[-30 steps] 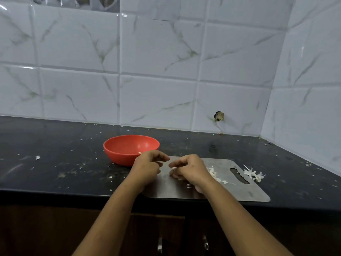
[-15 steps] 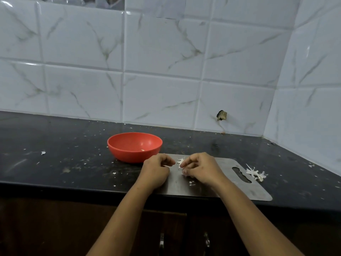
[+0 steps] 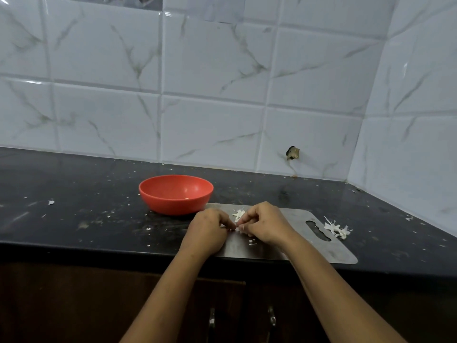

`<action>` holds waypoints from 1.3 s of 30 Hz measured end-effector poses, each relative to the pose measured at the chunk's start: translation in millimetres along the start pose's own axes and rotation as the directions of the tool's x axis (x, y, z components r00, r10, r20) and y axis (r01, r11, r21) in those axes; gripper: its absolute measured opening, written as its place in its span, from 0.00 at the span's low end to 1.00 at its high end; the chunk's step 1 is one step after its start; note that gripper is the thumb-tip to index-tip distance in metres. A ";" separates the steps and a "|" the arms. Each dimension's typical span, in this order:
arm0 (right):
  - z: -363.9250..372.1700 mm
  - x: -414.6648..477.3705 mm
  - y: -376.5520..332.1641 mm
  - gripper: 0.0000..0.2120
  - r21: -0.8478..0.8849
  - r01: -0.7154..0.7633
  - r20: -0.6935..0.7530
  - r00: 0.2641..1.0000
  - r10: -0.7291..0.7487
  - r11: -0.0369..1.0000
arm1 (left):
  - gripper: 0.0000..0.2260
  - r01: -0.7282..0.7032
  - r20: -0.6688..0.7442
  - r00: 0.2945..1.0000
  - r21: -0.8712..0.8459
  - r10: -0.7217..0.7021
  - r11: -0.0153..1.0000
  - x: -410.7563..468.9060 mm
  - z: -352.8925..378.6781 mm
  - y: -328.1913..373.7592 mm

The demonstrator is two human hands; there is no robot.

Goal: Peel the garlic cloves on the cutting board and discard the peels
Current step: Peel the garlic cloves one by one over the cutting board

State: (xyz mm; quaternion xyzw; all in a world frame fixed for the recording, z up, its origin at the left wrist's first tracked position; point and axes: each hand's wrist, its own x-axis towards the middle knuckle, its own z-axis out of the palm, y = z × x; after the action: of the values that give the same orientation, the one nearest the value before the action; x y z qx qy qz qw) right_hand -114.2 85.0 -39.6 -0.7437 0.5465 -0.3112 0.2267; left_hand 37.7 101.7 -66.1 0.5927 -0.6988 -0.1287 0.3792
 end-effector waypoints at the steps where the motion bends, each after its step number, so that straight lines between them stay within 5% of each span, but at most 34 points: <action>1: 1.1 0.2 -0.9 0.05 -0.024 0.001 0.001 1.000 -0.001 1.000 | 0.11 -0.007 0.001 1.000 0.009 0.007 1.000 0.1 0.0 0.2; 28: 20.3 -2.4 -15.4 0.07 -0.429 0.038 -0.084 0.993 -0.081 0.903 | 0.12 -0.054 0.003 0.999 0.049 0.054 0.997 2.2 -0.3 -2.1; 33: 12.2 -1.3 4.2 0.06 -0.031 -0.009 -0.091 0.996 0.006 0.999 | 0.09 -0.039 -0.003 0.999 0.021 0.039 0.999 1.0 -0.2 -2.2; 39: 10.7 -2.8 14.1 0.06 0.354 0.002 -0.062 0.998 0.022 0.935 | 0.04 -0.034 -0.062 0.998 -0.074 0.029 0.997 1.3 1.8 -4.5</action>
State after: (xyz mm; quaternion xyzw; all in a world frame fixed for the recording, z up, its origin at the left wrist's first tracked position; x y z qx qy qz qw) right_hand -116.6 83.3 -57.3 -0.6775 0.4923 -0.4273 0.3406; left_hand 39.8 98.8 -69.7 0.5706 -0.6910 -0.1307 0.4240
